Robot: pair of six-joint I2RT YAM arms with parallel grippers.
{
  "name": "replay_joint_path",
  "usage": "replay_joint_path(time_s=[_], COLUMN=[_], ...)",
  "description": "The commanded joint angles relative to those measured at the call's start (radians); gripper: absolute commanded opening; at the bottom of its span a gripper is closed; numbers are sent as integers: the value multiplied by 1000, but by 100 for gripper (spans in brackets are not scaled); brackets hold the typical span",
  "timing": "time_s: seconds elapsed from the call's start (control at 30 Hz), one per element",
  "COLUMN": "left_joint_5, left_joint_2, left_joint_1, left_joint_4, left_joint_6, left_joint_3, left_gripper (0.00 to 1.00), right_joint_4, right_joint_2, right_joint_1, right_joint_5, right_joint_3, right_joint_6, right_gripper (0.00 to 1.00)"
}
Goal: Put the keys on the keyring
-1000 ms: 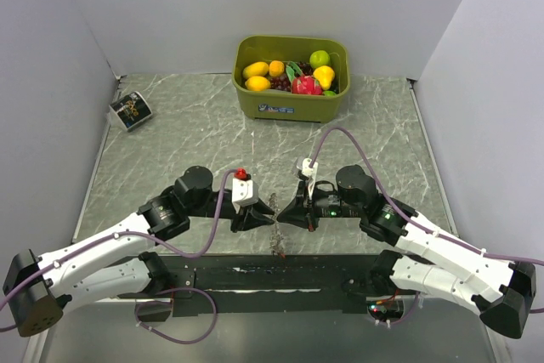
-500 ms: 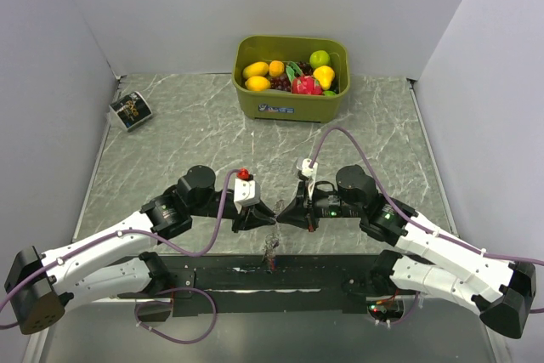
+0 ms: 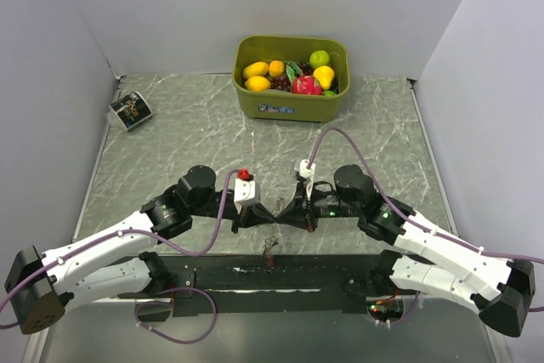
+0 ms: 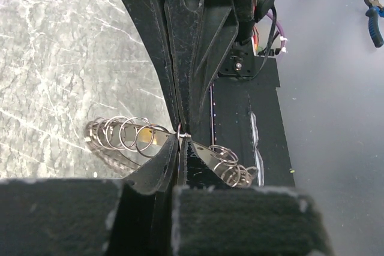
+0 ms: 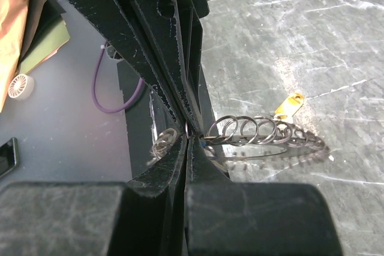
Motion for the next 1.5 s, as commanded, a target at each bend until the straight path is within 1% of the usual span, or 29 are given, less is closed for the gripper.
replay_joint_path(time_s=[0.0, 0.03, 0.07, 0.1, 0.17, 0.2, 0.27, 0.3, 0.4, 0.43, 0.53, 0.67, 0.87, 1.03, 1.27, 1.47], left_joint_5=[10, 7, -2, -13, -38, -48, -80, -90, -114, -128, -157, -179, -142, -131, -196, -206], left_joint_2=[-5, -9, -16, -29, -48, -66, -81, -95, -137, -152, -213, -291, -327, -312, -299, -324], left_joint_1=[-2, -2, -4, -2, -2, -2, -4, -2, -4, -2, -4, -4, -4, -2, -1, 31], left_joint_4=[93, 105, 119, 157, 203, 249, 286, 301, 373, 424, 490, 537, 570, 507, 420, 285], left_joint_6=[-2, -8, -16, -37, -76, -99, -126, -134, -152, -156, -169, -159, -142, -120, -88, -73], left_joint_3=[3, -5, -20, -31, -69, -83, -114, -121, -166, -195, -244, -287, -313, -278, -253, -195], left_gripper=[1, 1, 1, 1, 1, 1, 1, 1, 1, 1, 1, 1, 1, 1, 1, 1], right_joint_4=[104, 113, 133, 151, 157, 157, 194, 199, 205, 223, 237, 232, 242, 256, 216, 179], right_joint_2=[-47, -60, -87, -100, -133, -141, -164, -170, -196, -213, -239, -248, -256, -255, -229, -196], right_joint_1=[-2, -4, -2, -1, -2, -2, -2, -4, -4, -4, -4, -5, -5, -5, -5, -7], right_joint_5=[35, 40, 63, 74, 94, 103, 109, 124, 138, 138, 149, 155, 152, 157, 215, 270], right_joint_3=[31, 23, 11, -4, -15, -24, -35, -43, -54, -60, -80, -80, -95, -97, -98, -97], right_joint_6=[24, 41, 50, 56, 79, 84, 98, 101, 113, 113, 114, 110, 114, 119, 127, 144], right_gripper=[3, 22, 33, 49, 63, 73, 82, 90, 99, 99, 99, 99, 99, 99, 99, 99])
